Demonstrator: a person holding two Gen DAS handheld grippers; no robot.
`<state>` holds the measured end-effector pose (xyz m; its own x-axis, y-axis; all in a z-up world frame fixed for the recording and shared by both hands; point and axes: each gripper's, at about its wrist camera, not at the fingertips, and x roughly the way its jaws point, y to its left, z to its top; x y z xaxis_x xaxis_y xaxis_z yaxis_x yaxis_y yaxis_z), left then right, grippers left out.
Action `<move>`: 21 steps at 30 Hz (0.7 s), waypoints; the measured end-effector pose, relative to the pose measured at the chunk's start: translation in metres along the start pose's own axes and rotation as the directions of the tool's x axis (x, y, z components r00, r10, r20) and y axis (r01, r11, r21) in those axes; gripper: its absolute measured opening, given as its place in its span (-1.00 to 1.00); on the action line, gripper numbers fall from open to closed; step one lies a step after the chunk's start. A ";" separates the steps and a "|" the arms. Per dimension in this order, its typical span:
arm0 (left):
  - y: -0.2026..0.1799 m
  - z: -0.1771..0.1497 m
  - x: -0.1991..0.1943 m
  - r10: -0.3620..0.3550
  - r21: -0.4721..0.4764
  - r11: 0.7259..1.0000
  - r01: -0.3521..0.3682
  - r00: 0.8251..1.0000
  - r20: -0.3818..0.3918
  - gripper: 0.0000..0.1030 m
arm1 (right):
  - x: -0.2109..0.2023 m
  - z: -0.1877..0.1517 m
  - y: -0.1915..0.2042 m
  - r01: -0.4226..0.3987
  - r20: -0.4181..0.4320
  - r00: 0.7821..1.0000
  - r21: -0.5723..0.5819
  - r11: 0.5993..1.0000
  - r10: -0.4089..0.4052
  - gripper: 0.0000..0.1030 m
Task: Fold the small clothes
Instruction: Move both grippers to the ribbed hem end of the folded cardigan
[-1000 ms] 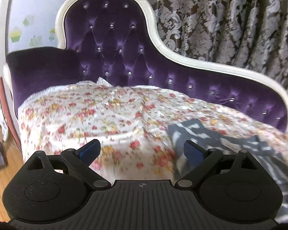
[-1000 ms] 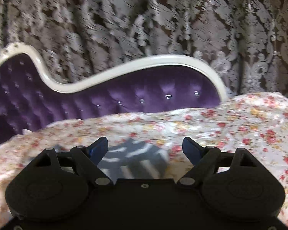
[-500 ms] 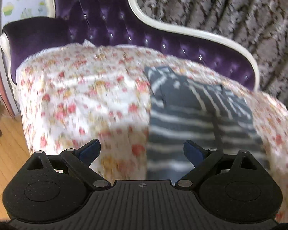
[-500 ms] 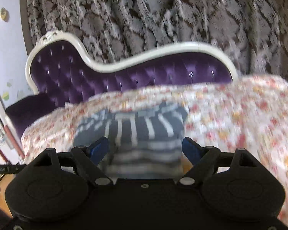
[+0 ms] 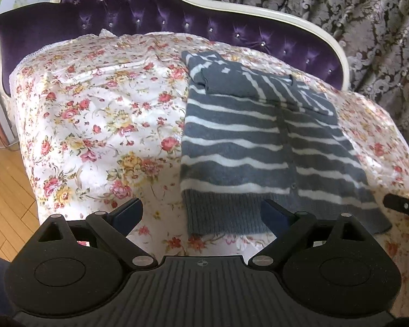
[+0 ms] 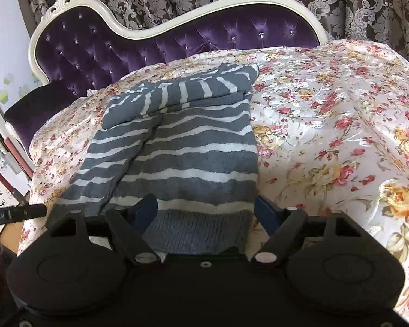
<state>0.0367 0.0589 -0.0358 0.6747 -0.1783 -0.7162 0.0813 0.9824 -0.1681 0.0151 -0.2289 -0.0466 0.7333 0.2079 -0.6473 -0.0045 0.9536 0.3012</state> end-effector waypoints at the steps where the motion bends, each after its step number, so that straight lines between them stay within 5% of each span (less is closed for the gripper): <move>1: 0.000 -0.001 0.000 -0.003 0.002 1.000 0.003 1.000 -0.003 0.82 | 0.002 0.000 0.001 0.002 -0.009 1.000 0.005 1.000 -0.002 0.53; 11: -0.002 -0.004 0.006 -0.031 0.057 0.998 0.033 0.999 -0.039 0.82 | 0.046 0.024 -0.009 0.040 -0.240 0.969 -0.085 0.996 -0.059 0.55; 21: -0.002 -0.003 0.019 -0.069 0.062 0.995 0.074 0.994 -0.079 0.82 | 0.060 0.027 -0.026 -0.125 -0.351 0.926 0.072 0.990 0.142 0.51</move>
<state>0.0468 0.0539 -0.0512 0.6075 -0.2497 -0.7541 0.1763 0.9680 -0.1785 0.0772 -0.2474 -0.0747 0.4395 0.4047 -0.8019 -0.0466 0.9018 0.4295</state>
